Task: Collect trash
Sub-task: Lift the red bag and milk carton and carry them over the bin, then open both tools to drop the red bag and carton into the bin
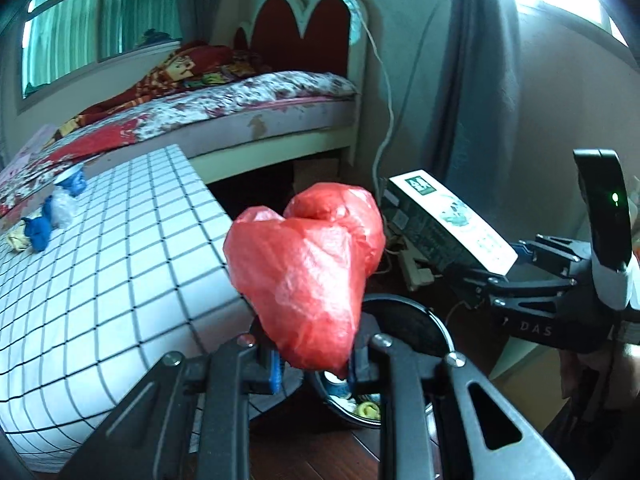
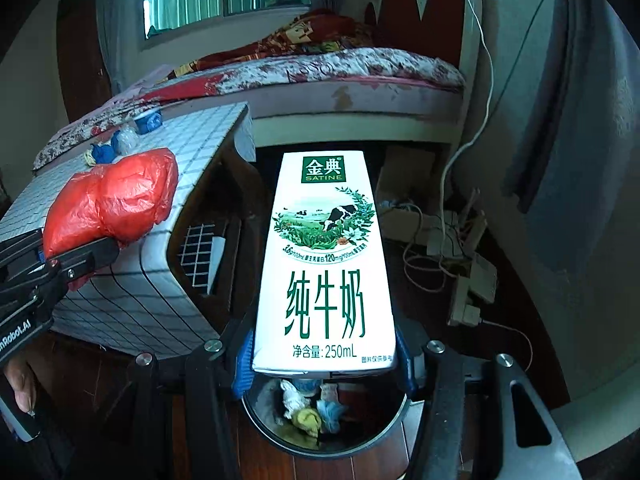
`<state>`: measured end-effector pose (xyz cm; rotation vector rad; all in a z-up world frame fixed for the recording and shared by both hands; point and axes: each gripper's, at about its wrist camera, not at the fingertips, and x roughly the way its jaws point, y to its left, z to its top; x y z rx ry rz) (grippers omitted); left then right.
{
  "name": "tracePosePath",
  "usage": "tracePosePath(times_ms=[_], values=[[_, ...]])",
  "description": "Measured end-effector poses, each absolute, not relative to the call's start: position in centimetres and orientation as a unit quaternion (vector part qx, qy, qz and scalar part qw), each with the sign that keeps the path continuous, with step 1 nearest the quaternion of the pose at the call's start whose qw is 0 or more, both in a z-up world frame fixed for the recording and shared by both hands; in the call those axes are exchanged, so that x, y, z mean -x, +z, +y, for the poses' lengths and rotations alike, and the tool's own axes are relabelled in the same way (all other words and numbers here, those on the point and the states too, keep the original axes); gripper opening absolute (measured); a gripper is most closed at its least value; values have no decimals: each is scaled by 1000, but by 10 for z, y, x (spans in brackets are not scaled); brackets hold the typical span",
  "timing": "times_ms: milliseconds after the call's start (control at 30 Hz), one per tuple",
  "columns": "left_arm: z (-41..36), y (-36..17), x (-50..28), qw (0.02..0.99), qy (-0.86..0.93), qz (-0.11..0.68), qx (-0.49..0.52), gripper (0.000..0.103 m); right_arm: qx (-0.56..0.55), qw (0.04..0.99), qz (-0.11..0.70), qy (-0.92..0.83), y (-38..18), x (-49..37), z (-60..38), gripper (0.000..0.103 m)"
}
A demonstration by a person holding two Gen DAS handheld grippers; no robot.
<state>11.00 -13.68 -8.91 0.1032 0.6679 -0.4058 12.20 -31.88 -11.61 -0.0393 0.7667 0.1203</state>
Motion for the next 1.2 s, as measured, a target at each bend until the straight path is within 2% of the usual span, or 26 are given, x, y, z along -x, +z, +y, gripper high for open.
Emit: tracePosePath(times_ms=[300, 600, 633, 700, 733, 900, 1200], values=[[-171, -121, -106, 901, -238, 358, -61, 24, 28, 905, 418, 71, -146, -111, -335, 57], [-189, -153, -127, 867, -280, 410, -41, 30, 51, 882, 460, 95, -176, -118, -338, 57], [-190, -155, -129, 865, -285, 412, -33, 35, 54, 881, 461, 95, -179, -120, -338, 58], [-188, -158, -133, 870, -260, 419, -25, 95, 70, 875, 474, 65, -189, -128, -339, 93], [-183, -158, -134, 877, -249, 411, -18, 102, 74, 873, 478, 58, -193, -130, -341, 102], [-168, -161, -127, 897, -185, 402, -20, 102, 73, 864, 497, 36, -200, -135, -350, 102], [-167, -154, -121, 908, -154, 388, -33, 102, 74, 873, 482, 32, -187, -132, -342, 102]])
